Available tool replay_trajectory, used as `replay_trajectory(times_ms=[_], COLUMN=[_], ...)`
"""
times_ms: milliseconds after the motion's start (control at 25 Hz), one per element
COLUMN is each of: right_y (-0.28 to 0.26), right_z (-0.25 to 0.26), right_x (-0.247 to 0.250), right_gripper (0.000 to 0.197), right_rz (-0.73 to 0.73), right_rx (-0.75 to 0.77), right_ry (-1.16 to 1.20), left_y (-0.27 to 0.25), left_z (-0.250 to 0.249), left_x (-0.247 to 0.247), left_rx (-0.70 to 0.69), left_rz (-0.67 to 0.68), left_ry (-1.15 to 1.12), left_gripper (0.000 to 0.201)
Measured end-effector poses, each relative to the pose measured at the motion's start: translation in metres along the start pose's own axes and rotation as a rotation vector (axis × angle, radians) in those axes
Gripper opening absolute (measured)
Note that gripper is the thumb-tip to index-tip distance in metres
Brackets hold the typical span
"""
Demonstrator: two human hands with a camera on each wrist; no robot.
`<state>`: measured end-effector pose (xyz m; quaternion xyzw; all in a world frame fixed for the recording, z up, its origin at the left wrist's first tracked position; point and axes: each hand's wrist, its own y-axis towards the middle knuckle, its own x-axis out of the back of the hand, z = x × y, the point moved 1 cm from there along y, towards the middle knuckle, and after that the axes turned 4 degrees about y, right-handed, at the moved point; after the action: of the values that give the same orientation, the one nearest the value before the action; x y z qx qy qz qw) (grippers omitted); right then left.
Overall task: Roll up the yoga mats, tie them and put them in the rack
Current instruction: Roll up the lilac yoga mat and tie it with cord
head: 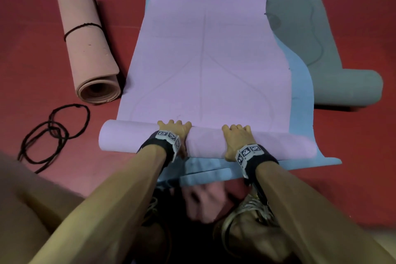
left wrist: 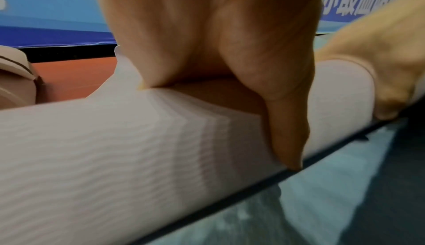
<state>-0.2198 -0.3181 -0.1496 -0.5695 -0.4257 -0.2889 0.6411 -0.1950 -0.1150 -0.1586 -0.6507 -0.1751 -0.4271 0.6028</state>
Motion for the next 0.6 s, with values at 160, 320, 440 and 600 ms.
replay_trajectory(times_ms=[160, 320, 440, 600], right_y=[0.023, 0.029, 0.015, -0.006], right_z=[-0.006, -0.01, -0.01, -0.004], right_x=[0.019, 0.019, 0.011, -0.002], right_gripper=[0.072, 0.083, 0.086, 0.088], right_rz=[0.223, 0.304, 0.204, 0.033], right_rx=[-0.006, -0.046, -0.042, -0.008], right_ry=[0.04, 0.105, 0.096, 0.017], left_y=[-0.015, -0.014, -0.008, 0.006], left_z=[-0.008, -0.013, -0.007, 0.001], left_x=[-0.021, -0.021, -0.01, 0.004], left_rx=[0.029, 0.035, 0.001, -0.019], left_rz=[-0.198, -0.206, -0.145, -0.021], left_ry=[0.092, 0.076, 0.011, -0.028], left_gripper=[0.106, 0.101, 0.09, 0.086])
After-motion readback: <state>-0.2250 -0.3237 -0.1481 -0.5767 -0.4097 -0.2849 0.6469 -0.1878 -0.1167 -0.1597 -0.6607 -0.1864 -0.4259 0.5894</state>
